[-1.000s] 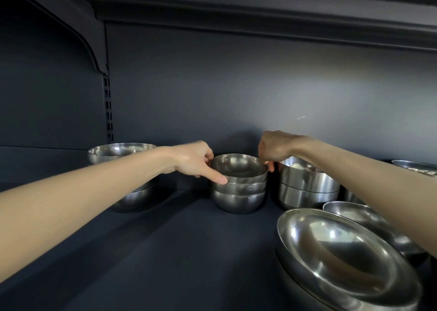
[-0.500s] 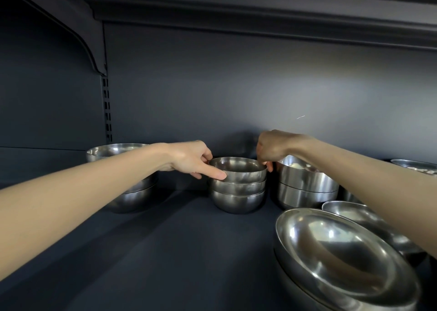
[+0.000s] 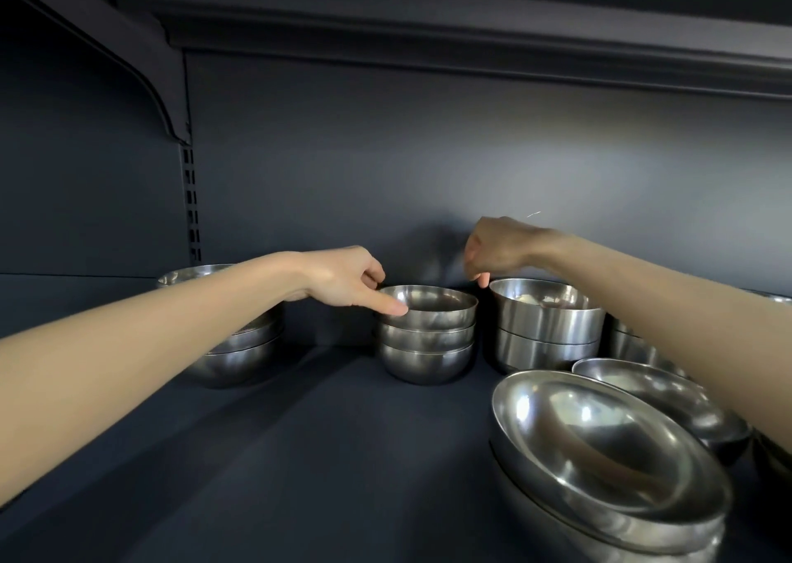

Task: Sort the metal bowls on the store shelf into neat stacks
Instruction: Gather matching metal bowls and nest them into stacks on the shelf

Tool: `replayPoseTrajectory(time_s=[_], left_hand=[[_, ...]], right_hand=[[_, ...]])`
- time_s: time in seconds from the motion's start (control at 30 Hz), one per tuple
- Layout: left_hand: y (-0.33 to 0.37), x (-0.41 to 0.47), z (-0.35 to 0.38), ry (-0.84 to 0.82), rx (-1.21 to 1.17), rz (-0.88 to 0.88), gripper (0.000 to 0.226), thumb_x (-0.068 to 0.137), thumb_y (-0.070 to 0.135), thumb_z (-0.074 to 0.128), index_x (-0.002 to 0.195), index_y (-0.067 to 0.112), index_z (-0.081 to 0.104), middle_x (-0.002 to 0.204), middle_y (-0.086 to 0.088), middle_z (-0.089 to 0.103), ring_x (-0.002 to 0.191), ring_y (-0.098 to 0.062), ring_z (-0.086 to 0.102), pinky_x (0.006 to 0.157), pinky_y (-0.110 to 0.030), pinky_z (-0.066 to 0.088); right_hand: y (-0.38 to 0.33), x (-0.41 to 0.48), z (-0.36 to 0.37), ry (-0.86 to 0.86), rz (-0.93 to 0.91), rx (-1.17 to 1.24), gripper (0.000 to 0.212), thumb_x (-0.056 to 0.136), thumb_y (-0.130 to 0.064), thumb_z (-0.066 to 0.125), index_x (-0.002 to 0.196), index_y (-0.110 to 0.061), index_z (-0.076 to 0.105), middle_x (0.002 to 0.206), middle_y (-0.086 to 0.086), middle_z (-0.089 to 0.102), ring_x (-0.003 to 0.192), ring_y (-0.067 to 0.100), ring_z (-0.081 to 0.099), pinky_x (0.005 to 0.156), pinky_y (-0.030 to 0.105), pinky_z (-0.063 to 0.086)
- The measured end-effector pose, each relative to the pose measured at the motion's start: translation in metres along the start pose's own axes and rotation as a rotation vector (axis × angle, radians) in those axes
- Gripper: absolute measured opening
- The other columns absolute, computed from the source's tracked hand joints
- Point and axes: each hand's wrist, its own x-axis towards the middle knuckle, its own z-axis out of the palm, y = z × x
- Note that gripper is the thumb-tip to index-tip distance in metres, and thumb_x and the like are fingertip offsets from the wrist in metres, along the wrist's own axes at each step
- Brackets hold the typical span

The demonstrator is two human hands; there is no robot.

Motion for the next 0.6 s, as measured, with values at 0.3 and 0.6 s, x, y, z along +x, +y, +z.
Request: replayPoseTrajectory(time_s=[0.3, 0.6], left_hand=[[0.033, -0.016, -0.012, 0.127, 0.015, 0.148, 0.045, 0.079, 0.045, 0.072, 0.111, 0.014, 0.068, 0.103, 0.006, 0.068, 0.105, -0.012, 0.063, 0.103, -0.031, 0.045], [0.100, -0.008, 0.011, 0.076, -0.028, 0.288, 0.030, 0.082, 0.039, 0.071, 0.100, 0.015, 0.072, 0.099, -0.006, 0.071, 0.091, -0.019, 0.064, 0.083, -0.030, 0.050]], right_hand=[[0.014, -0.035, -0.023, 0.057, 0.047, 0.014, 0.021, 0.087, -0.015, 0.059, 0.098, -0.002, 0.072, 0.084, 0.005, 0.072, 0.071, 0.011, 0.055, 0.062, 0.016, 0.041], [0.065, -0.083, -0.043, -0.057, 0.148, -0.029, 0.026, 0.091, -0.019, 0.055, 0.105, -0.001, 0.069, 0.084, 0.000, 0.069, 0.082, 0.015, 0.064, 0.065, 0.021, 0.048]])
